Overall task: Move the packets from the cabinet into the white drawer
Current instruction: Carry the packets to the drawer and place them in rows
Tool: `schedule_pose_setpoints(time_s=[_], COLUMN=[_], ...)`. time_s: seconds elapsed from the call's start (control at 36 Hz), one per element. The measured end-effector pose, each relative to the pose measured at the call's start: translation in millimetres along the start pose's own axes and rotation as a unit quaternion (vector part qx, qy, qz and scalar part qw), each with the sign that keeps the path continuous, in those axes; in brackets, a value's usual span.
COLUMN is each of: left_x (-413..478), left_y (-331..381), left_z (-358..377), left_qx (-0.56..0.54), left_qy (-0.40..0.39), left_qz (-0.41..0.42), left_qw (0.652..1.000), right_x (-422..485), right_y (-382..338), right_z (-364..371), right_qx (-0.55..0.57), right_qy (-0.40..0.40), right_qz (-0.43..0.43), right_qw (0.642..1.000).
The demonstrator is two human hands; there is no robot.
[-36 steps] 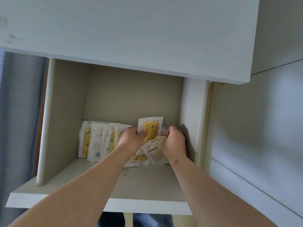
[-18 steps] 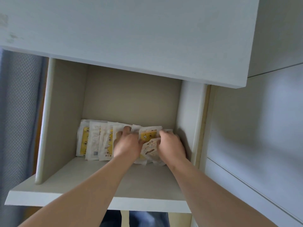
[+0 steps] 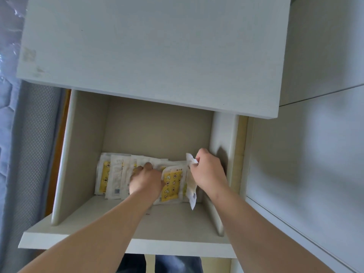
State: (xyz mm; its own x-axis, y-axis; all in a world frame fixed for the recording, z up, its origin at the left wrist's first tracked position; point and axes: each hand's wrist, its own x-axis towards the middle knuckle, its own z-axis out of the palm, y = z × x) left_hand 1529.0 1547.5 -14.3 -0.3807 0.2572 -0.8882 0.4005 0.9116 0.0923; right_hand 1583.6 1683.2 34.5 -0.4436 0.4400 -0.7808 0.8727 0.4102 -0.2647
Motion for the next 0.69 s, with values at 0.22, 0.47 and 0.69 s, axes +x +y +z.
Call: schedule_pose_setpoints(time_s=[0.22,0.47,0.69], left_x=[4,-2,-15], left_y=[19,18,14], left_z=[12,15,15], left_qx=[-0.082,-0.006,0.074], left_qy=[-0.088,-0.112,-0.012], left_qz=[0.029,0.074,0.071], left_qw=[0.992,0.991,0.995], right_x=[0,-2,-4], right_y=[2,4,5], right_z=[7,9,14], right_qx=[0.036,0.059,0.098], right_qy=[0.039,0.03,0.093], right_qz=[0.01,0.024,-0.035], right_qw=[0.999,0.998,0.99])
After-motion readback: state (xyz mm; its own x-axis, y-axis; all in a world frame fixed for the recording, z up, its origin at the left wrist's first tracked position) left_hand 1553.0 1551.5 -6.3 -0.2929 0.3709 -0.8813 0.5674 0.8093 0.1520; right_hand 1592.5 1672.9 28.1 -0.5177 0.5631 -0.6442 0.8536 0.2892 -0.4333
